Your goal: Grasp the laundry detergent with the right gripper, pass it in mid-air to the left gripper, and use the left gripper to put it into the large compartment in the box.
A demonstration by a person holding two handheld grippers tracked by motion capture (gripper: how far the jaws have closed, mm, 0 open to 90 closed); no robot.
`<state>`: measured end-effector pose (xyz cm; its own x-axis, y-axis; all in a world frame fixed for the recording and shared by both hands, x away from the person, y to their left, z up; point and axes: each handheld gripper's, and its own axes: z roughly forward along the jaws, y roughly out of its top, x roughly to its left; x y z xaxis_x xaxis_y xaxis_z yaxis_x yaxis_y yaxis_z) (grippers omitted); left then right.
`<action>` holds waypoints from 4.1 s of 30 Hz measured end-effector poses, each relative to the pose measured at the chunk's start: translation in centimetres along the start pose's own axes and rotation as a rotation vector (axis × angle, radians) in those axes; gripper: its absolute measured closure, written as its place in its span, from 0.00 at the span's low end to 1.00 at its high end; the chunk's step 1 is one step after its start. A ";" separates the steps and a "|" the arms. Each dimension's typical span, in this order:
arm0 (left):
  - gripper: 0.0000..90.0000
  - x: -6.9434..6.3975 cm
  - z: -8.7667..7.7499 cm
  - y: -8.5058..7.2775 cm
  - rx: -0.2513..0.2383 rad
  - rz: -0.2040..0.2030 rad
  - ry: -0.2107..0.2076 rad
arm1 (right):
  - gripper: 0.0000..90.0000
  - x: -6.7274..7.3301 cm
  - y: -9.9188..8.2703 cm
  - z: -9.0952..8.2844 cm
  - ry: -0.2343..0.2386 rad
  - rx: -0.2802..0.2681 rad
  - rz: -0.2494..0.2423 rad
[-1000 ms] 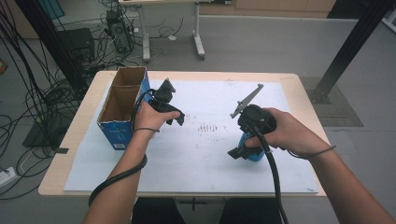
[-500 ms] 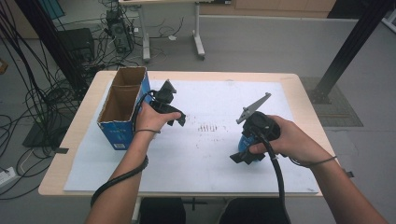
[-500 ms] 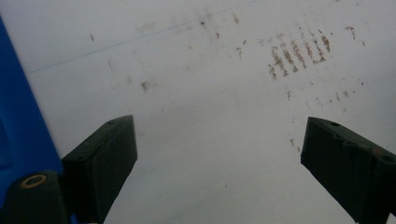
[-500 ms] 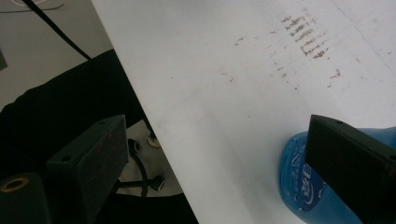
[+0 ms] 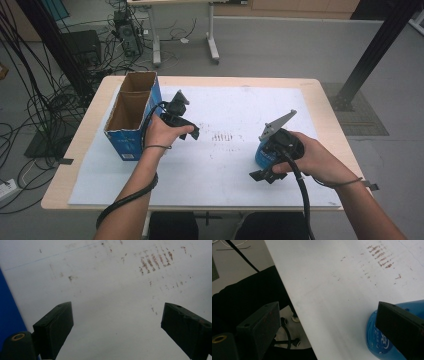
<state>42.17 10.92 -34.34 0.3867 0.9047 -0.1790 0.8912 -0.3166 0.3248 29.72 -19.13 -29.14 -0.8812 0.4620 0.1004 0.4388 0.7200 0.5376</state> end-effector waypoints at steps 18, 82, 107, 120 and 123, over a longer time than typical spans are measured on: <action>0.12 -0.7 0.2 -0.7 -0.002 0.019 -0.022 | 0.06 -0.4 -2.9 0.5 0.021 -0.023 0.018; 0.12 -0.8 0.3 -0.9 -0.026 0.010 -0.031 | 0.06 -3.5 -11.1 0.8 -0.042 0.028 0.153; 0.12 -0.7 0.3 -1.1 -0.037 -0.002 -0.049 | 0.07 -6.4 -13.7 1.8 -0.089 -0.070 0.192; 0.12 -0.8 0.2 -1.2 -0.055 -0.003 -0.050 | 0.07 -7.3 -14.1 2.2 -0.091 -0.161 0.147; 0.12 -1.0 0.1 -1.2 -0.065 -0.013 -0.055 | 0.07 -7.2 -14.1 2.4 -0.087 -0.168 0.135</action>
<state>40.76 10.41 -34.64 0.3889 0.8911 -0.2337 0.8798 -0.2841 0.3811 30.30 -31.35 -39.47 -0.7949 0.5963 0.1123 0.5096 0.5556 0.6570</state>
